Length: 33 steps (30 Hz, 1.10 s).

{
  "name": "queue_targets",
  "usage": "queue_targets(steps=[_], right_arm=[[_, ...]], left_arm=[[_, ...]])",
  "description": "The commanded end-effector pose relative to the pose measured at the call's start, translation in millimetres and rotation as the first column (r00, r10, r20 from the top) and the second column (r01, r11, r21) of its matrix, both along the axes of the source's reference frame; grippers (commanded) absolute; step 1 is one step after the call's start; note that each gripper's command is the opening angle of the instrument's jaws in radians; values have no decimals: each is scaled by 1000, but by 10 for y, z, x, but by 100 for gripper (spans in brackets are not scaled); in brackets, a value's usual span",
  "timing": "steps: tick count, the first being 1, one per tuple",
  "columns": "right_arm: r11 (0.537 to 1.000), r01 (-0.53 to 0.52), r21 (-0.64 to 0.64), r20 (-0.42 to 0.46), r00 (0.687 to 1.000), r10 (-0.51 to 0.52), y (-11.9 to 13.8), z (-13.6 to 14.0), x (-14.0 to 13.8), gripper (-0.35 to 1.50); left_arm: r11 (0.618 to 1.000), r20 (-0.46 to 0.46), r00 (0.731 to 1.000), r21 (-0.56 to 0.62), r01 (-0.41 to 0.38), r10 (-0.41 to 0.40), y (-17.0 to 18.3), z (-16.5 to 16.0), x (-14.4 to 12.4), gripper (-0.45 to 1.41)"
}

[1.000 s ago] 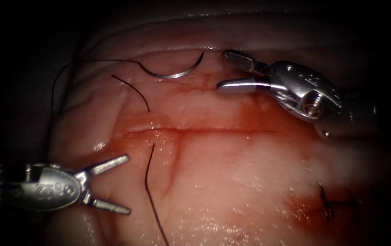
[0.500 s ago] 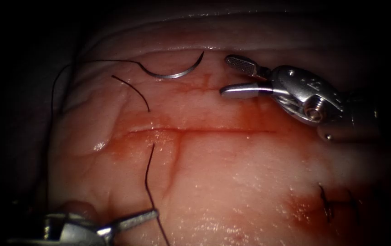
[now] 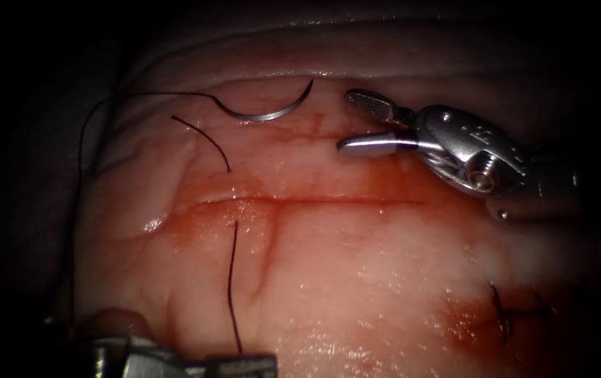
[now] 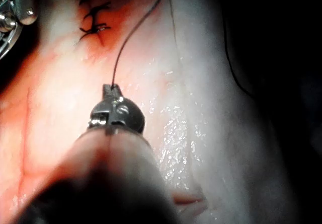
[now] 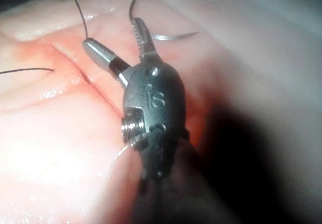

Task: Wound Closure
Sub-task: With the left grasper, grab a long length of suture for wrapping, then with the right tool, grasp the suture to allow the left tool to grab a longer length.

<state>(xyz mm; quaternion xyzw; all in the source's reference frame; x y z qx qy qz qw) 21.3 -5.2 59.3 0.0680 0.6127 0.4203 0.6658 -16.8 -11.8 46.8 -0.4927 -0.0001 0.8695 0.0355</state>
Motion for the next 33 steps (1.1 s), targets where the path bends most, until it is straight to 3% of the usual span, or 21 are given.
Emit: queue_targets(steps=[1, 4, 5, 10, 15, 23, 33], right_arm=[[1000, 13, 5, 7, 1000, -14, -5, 5, 9, 105], [998, 62, -26, 65, 996, -60, -13, 4, 16, 133], [996, 73, -43, 72, 995, -70, -16, 3, 19, 135], [966, 216, -140, 107, 973, -202, -42, -7, 47, 128], [945, 260, -196, 84, 965, -248, -51, -18, 72, 110], [925, 270, -267, 55, 963, -265, -66, -11, 109, 126], [905, 301, -300, -4, 948, -317, -96, -11, 143, 130]], left_arm=[[1000, 19, 1000, 1, -12, 12, 1, 8, -3, -45], [1000, 32, 999, -2, -27, 27, 13, 14, 3, -45], [999, 35, 999, -4, -32, 32, 18, 16, 6, -45], [999, 76, 997, -30, -29, 31, 43, 28, 21, -45], [996, 121, 991, -74, -49, 58, 64, 36, 35, -45], [986, 162, 982, -149, -69, 93, 88, 33, 56, -45], [978, 158, 980, -189, -92, 123, 76, 19, 64, -45]])
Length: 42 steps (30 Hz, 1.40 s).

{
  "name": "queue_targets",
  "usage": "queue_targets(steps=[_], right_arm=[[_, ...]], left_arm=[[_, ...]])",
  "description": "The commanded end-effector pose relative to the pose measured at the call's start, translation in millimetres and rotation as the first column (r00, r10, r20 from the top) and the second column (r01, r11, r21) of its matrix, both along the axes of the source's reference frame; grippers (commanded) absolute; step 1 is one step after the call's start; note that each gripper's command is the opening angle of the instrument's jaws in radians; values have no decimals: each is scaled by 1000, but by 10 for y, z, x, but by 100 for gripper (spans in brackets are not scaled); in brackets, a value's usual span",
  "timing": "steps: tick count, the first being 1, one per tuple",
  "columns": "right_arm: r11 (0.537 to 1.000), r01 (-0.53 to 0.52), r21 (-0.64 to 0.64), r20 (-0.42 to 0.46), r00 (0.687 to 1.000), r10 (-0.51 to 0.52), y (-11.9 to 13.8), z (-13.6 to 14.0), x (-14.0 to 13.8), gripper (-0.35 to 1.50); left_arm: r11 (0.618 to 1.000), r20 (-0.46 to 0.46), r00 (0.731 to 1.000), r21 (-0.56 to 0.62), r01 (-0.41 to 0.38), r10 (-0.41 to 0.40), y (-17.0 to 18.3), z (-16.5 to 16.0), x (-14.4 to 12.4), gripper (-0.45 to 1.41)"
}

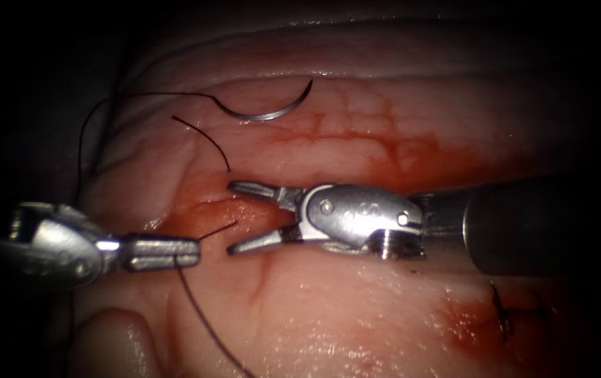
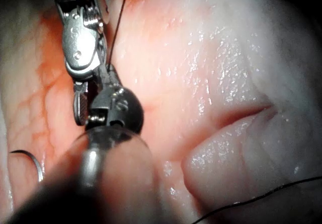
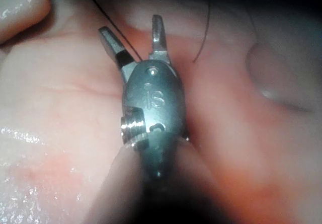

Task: Wound Closure
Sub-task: With the right tool, grasp the suture to allow the left tool to grab a longer length.

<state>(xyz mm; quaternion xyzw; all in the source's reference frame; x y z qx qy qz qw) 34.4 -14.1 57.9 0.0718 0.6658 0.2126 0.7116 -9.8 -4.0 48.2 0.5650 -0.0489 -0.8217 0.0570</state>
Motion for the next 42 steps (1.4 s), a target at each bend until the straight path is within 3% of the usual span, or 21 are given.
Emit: queue_targets(steps=[1, 16, 27, 29, 30, 32, 42], right_arm=[[1000, 10, 5, -12, 1000, -10, -10, 2, 15, 130], [1000, 25, -18, -68, 997, -26, -29, -13, 51, 131], [998, 52, -40, -92, 994, -56, -42, -7, 65, 130], [998, 51, -33, -91, 994, -54, -43, -8, 65, 108], [998, 52, -34, -92, 994, -55, -44, -8, 65, 69], [999, 42, -32, -85, 995, -44, -44, -9, 63, -35], [1000, -21, 10, -21, 1000, 21, -15, -10, 32, -35]], left_arm=[[1000, -2, 1000, -1, 2, -2, -2, 4, -6, -45], [1000, -38, 999, -10, -28, 28, -20, 0, -11, -45], [999, -44, 998, -9, -35, 34, -24, -1, -12, -45], [999, -48, 998, -10, -39, 39, -27, -1, -14, -45], [999, -50, 998, -10, -41, 41, -28, -1, -15, -45], [999, -53, 998, -11, -43, 43, -30, -1, -16, -45], [999, -50, 998, -8, -50, 49, -28, -1, -11, -45]])
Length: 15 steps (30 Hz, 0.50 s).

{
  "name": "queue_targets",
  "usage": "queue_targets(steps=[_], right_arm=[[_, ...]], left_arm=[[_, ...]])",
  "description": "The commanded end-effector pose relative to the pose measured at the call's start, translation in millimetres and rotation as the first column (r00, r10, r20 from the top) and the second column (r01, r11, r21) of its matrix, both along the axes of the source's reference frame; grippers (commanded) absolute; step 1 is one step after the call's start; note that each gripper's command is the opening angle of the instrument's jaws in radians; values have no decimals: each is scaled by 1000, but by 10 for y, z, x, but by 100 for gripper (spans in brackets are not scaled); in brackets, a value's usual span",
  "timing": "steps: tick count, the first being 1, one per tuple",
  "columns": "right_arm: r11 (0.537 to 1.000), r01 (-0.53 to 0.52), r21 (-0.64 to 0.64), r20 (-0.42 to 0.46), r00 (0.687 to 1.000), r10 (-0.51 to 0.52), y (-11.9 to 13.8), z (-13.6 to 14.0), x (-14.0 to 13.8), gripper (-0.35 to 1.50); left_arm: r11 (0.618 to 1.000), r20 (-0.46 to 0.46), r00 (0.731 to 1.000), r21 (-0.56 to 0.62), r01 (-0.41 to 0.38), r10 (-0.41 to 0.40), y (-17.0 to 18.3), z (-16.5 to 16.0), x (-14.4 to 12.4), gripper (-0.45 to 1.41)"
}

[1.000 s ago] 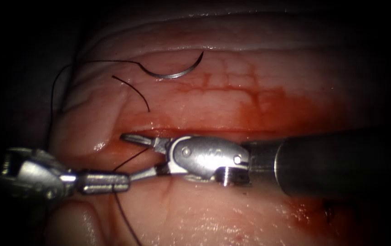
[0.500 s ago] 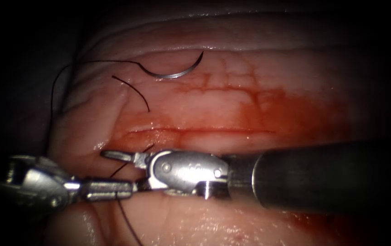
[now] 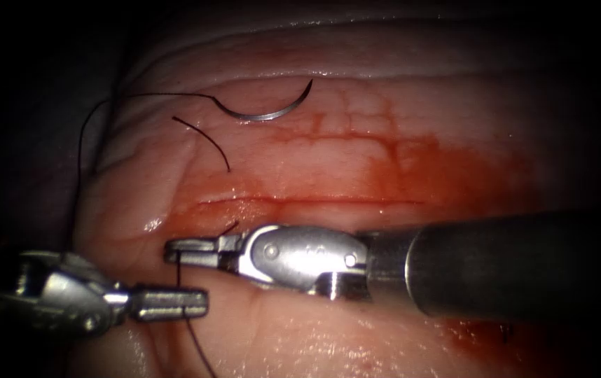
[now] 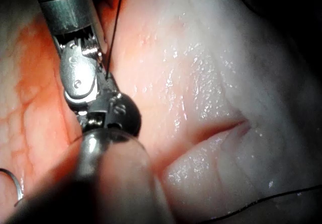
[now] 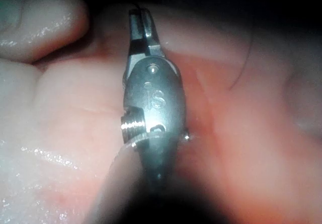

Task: Wound Closure
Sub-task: With the right tool, grasp the suture to allow the left tool to grab a longer length.

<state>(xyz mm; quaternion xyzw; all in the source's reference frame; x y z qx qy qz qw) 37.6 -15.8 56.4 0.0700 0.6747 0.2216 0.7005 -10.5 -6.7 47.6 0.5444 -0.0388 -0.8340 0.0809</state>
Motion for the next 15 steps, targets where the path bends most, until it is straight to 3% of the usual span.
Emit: queue_targets(steps=[1, 2, 3, 9, 13, 15], right_arm=[[1000, -5, 7, 5, 1000, 5, 7, 5, -5, -35], [1000, -15, 11, -1, 1000, 15, 12, 5, -11, -35], [1000, -23, 14, -6, 1000, 23, 15, 5, -16, -35], [996, -81, 25, 55, 995, 79, 36, 18, -33, -35], [993, -110, 34, 120, 987, 105, 51, 32, -39, -35], [991, -127, 50, 142, 983, 118, 60, 38, -41, -35]], left_arm=[[1000, 4, 1000, -3, -3, 3, 0, 5, -4, -45], [1000, 7, 1000, -3, -2, 2, 2, 6, -3, -45], [1000, 11, 1000, 2, 5, -5, 4, 8, -2, -18], [998, 4, 998, -3, 66, -66, 24, 40, -11, -15], [993, 10, 994, 35, 108, -109, 42, 67, -10, 56], [990, 11, 992, 54, 129, -129, 47, 74, -11, 78]])
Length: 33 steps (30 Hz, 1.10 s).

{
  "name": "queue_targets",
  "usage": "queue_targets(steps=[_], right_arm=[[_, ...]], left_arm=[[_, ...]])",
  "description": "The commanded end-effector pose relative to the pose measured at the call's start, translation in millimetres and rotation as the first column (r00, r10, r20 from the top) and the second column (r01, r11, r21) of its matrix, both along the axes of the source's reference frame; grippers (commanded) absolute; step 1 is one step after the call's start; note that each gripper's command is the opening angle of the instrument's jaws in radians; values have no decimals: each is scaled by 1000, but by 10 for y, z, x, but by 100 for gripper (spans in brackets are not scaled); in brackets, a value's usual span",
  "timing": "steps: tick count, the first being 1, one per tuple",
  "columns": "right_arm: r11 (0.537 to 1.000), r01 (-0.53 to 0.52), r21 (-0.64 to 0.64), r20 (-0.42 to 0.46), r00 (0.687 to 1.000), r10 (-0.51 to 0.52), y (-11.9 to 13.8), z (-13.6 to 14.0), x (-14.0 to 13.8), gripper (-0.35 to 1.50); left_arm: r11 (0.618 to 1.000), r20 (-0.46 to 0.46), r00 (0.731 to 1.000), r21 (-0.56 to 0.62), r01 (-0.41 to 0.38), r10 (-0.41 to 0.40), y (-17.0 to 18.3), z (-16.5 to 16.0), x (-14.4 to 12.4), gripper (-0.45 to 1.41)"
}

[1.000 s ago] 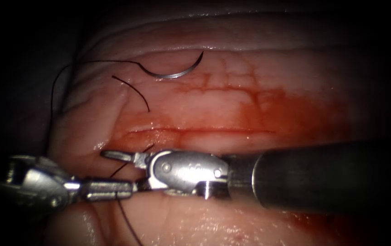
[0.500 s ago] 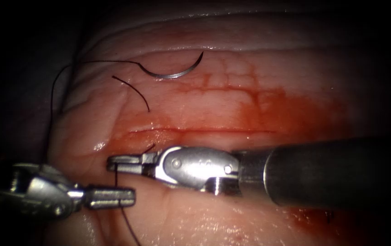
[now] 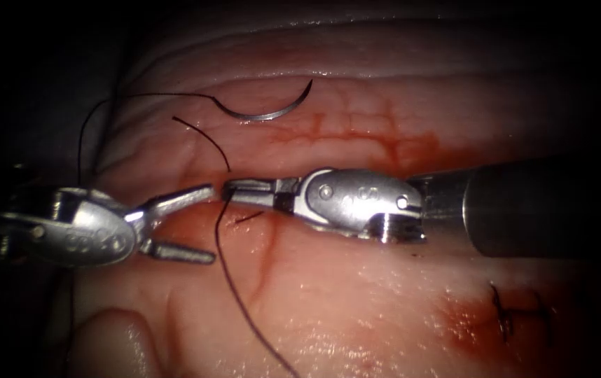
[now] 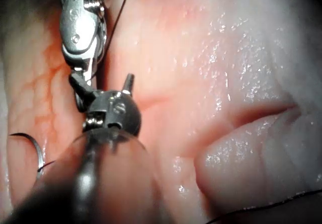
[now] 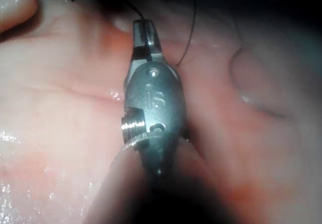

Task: Wound Closure
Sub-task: With the right tool, grasp the suture to allow the left tool to grab a longer length.

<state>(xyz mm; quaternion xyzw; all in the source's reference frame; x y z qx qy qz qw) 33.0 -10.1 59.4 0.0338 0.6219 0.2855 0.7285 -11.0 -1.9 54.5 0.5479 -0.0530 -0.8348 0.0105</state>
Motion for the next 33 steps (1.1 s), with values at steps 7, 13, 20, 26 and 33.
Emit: queue_targets(steps=[7, 13, 20, 26, 33], right_arm=[[999, -16, 38, 100, 995, 12, 33, 32, 6, -35], [999, -15, 44, 134, 991, 9, 46, 48, 13, -35], [999, -21, 46, 144, 990, 15, 55, 57, 11, -35], [997, -32, 72, 138, 990, 22, 58, 60, 10, -35], [996, -31, 80, 140, 990, 19, 56, 64, 9, -35]], left_arm=[[998, 17, 998, -6, 65, -65, -7, -12, -19, 113], [995, -39, 995, -38, 93, -94, -23, -59, -41, 89], [980, -120, 990, -190, 51, -74, -43, -79, -57, 54], [954, -240, 966, -299, 24, -100, -58, -72, -67, 76], [935, -255, 960, -355, 19, -116, -64, -93, -78, 83]])
